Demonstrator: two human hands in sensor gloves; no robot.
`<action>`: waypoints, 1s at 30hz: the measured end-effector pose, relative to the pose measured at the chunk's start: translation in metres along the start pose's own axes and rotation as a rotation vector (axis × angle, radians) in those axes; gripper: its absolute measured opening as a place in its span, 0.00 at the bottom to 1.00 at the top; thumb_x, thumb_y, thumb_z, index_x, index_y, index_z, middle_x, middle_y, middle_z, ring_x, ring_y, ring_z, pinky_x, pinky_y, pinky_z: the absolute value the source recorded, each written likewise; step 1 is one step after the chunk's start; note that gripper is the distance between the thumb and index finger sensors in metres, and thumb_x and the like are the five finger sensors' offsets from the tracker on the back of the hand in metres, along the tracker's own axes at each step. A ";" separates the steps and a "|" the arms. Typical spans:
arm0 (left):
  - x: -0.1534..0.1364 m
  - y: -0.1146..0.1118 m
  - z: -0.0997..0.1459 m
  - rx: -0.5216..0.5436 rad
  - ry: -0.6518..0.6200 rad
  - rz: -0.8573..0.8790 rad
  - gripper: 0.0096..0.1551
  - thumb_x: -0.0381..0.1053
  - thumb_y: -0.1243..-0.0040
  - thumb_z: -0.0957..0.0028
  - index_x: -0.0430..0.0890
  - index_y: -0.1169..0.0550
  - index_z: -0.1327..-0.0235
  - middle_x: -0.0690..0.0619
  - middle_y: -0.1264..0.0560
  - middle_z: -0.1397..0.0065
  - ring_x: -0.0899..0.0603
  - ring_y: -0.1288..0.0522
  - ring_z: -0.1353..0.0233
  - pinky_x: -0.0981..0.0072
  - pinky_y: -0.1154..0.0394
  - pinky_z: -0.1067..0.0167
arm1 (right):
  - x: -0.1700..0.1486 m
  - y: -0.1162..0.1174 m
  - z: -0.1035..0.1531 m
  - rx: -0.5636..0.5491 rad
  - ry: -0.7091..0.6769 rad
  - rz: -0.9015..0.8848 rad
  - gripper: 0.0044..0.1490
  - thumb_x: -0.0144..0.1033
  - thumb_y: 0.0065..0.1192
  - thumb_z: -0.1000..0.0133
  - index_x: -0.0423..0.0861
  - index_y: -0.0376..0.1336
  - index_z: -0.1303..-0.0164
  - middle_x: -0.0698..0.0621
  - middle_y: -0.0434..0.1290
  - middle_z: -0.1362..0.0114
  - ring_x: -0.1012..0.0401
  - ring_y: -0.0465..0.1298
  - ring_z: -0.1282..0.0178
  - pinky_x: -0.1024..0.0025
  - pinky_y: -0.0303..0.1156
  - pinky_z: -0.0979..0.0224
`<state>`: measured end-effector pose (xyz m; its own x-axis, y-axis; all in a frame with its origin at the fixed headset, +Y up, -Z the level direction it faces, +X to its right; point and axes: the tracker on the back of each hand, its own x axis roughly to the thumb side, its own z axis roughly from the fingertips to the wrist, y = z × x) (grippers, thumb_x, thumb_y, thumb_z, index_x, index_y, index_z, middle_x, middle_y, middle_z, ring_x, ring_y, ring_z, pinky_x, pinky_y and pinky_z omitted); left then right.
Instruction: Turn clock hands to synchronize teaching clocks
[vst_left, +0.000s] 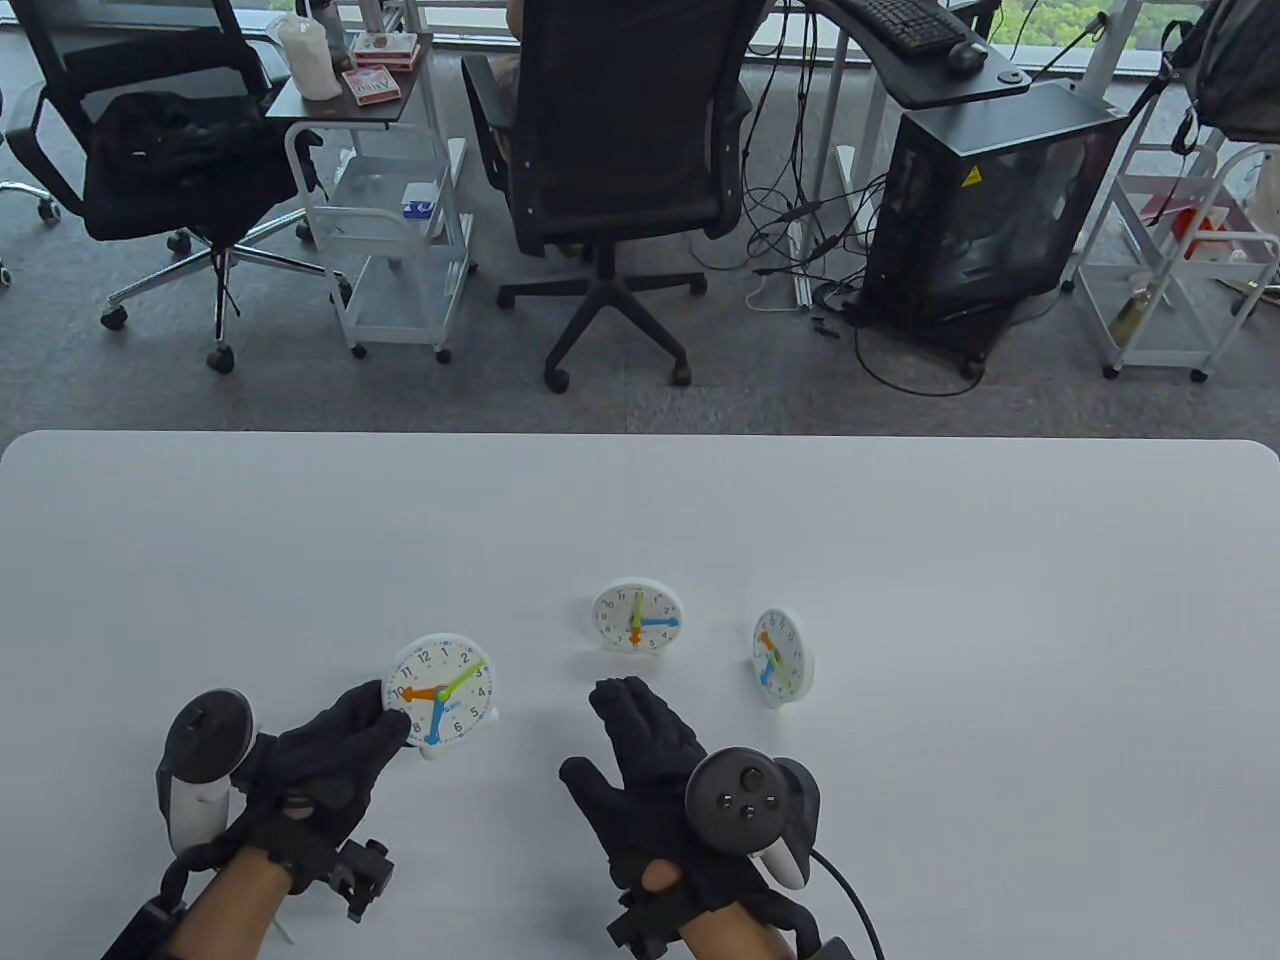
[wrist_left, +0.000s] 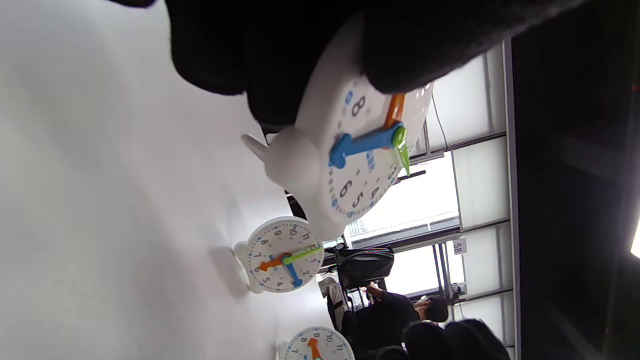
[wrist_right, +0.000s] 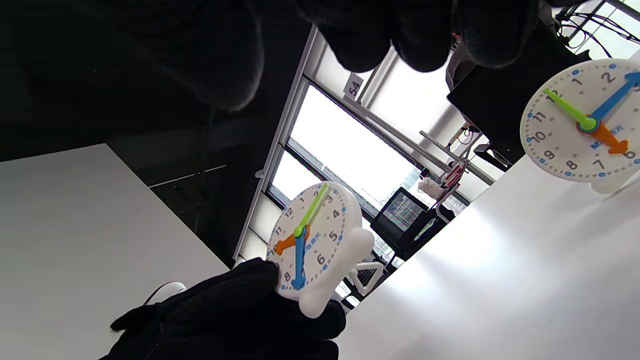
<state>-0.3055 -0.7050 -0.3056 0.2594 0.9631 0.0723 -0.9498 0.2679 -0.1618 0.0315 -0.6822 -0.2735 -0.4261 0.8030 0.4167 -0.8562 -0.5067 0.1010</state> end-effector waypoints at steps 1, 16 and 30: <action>0.003 -0.003 0.002 -0.010 -0.017 0.002 0.29 0.55 0.37 0.45 0.42 0.25 0.35 0.42 0.18 0.38 0.28 0.26 0.33 0.25 0.41 0.37 | -0.001 0.001 0.000 0.005 0.008 -0.023 0.51 0.54 0.59 0.41 0.27 0.52 0.22 0.26 0.56 0.23 0.25 0.61 0.29 0.27 0.55 0.36; 0.023 -0.038 0.013 -0.192 -0.169 0.018 0.30 0.55 0.38 0.45 0.42 0.26 0.33 0.43 0.18 0.38 0.28 0.25 0.35 0.24 0.40 0.37 | -0.003 0.016 0.001 0.044 0.068 -0.293 0.49 0.52 0.60 0.42 0.28 0.54 0.24 0.32 0.66 0.28 0.34 0.72 0.35 0.31 0.63 0.38; 0.023 -0.042 0.012 -0.278 -0.175 0.047 0.31 0.54 0.39 0.44 0.41 0.26 0.32 0.43 0.17 0.39 0.28 0.25 0.35 0.23 0.40 0.37 | -0.006 0.017 -0.001 0.064 0.120 -0.348 0.36 0.41 0.66 0.44 0.30 0.64 0.34 0.41 0.77 0.41 0.44 0.81 0.46 0.35 0.68 0.40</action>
<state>-0.2619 -0.6944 -0.2849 0.1593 0.9618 0.2225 -0.8695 0.2435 -0.4297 0.0192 -0.6958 -0.2749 -0.1474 0.9597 0.2393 -0.9373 -0.2127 0.2760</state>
